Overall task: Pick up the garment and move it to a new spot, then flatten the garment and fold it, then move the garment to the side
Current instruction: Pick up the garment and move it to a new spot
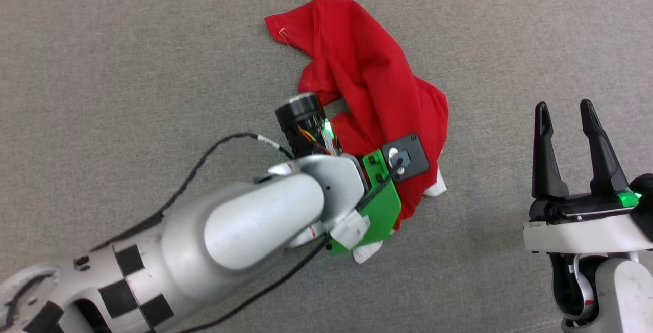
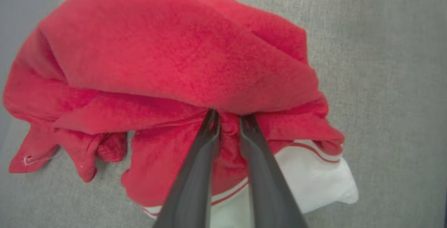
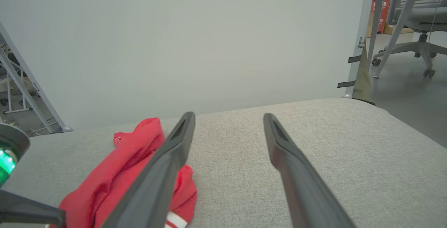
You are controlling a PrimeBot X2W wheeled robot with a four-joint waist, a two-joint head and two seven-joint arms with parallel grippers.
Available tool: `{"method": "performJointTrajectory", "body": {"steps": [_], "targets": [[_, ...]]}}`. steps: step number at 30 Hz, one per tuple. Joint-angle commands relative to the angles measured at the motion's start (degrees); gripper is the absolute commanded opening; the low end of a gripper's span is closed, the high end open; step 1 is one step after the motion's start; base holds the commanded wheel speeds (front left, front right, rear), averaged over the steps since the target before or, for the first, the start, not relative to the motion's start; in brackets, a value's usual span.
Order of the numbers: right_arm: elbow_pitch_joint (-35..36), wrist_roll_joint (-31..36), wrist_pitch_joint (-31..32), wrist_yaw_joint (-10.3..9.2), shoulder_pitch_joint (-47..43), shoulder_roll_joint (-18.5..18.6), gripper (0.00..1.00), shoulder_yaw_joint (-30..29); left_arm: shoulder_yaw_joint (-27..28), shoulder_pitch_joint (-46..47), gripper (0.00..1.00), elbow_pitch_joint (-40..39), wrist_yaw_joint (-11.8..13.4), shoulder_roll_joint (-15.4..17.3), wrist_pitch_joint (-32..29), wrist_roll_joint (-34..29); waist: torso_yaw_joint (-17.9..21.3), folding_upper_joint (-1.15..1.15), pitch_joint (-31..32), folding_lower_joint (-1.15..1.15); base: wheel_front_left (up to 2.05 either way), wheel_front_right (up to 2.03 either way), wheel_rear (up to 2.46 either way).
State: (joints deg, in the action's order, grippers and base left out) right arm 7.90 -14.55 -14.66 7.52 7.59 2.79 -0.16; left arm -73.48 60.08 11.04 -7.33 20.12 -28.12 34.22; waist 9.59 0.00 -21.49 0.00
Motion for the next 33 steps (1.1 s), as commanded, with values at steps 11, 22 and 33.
{"method": "performJointTrajectory", "body": {"steps": [11, 22, 33], "targets": [[-1.5, 1.1, -0.3, -0.03, 0.2, 0.1, 1.00, 0.1, 0.6, -4.2, 1.00, 8.1, -0.2, -5.4, 17.1, -4.8, -3.1, 0.00, 1.7, 0.00, 0.00, 0.00, 0.00], [-2.3, 3.3, -0.3, -0.03, -5.1, 0.1, 1.00, -1.3, 11.5, -8.9, 1.00, 16.5, 12.3, -5.8, 42.0, -5.4, -9.5, 0.00, 10.8, 0.00, 0.00, 0.00, 0.00], [-2.7, 4.4, -0.3, -0.03, -8.0, 0.1, 1.00, -2.4, 27.9, -24.4, 1.00, 2.8, 25.1, -0.3, 43.1, -11.0, -14.2, 0.00, 14.8, 0.00, 0.00, 0.00, 0.00]]}}
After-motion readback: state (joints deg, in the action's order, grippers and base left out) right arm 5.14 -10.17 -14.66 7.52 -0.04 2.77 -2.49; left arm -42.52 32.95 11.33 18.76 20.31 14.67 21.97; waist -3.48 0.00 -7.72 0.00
